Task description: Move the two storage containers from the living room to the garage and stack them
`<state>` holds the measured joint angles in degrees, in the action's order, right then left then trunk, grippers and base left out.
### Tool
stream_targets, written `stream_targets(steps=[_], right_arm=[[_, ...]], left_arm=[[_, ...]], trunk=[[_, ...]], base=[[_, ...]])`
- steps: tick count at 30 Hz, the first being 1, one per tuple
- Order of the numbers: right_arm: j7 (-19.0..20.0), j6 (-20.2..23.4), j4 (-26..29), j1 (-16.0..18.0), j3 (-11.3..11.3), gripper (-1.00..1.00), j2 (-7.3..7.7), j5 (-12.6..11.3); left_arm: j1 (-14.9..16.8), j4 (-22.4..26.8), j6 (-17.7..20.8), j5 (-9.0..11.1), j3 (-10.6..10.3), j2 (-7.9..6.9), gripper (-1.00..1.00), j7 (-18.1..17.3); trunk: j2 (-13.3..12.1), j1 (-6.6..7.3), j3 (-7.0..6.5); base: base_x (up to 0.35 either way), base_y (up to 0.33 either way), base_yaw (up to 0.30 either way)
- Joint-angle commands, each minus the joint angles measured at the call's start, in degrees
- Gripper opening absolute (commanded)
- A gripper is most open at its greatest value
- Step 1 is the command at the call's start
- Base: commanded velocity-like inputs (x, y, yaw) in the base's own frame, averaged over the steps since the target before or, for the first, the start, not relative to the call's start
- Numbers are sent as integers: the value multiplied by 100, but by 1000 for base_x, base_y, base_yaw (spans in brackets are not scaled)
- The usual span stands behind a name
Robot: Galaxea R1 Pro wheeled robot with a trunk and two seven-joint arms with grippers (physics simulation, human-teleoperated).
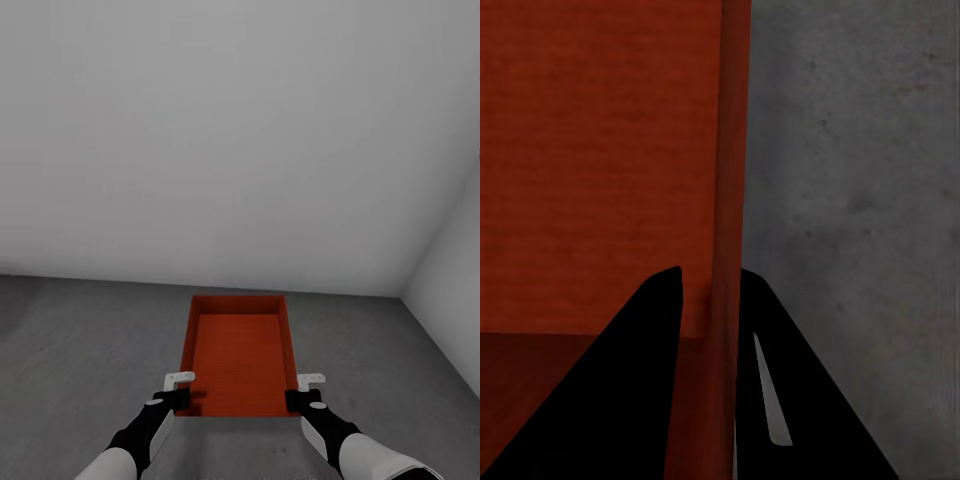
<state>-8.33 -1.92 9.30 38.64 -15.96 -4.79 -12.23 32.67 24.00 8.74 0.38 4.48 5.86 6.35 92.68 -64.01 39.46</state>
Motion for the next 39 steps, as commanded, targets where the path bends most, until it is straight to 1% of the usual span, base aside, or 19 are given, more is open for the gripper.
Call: stream_targets(steps=[1,32,39], right_arm=[[-36,-27,-16,4,260,-100,32,-71],[-36,-27,-16,4,260,-100,37,-69],[-27,-27,-16,4,260,-100,40,-69]], left_arm=[[3,34,-66,-101,238,-33,-100,176],[3,26,-66,-107,238,-31,-100,176],[3,26,-66,-106,238,-33,-100,174]], trunk=[[3,1,14],[3,1,301],[3,1,365]], base=[[0,0,-81],[0,0,-87],[0,0,-26]])
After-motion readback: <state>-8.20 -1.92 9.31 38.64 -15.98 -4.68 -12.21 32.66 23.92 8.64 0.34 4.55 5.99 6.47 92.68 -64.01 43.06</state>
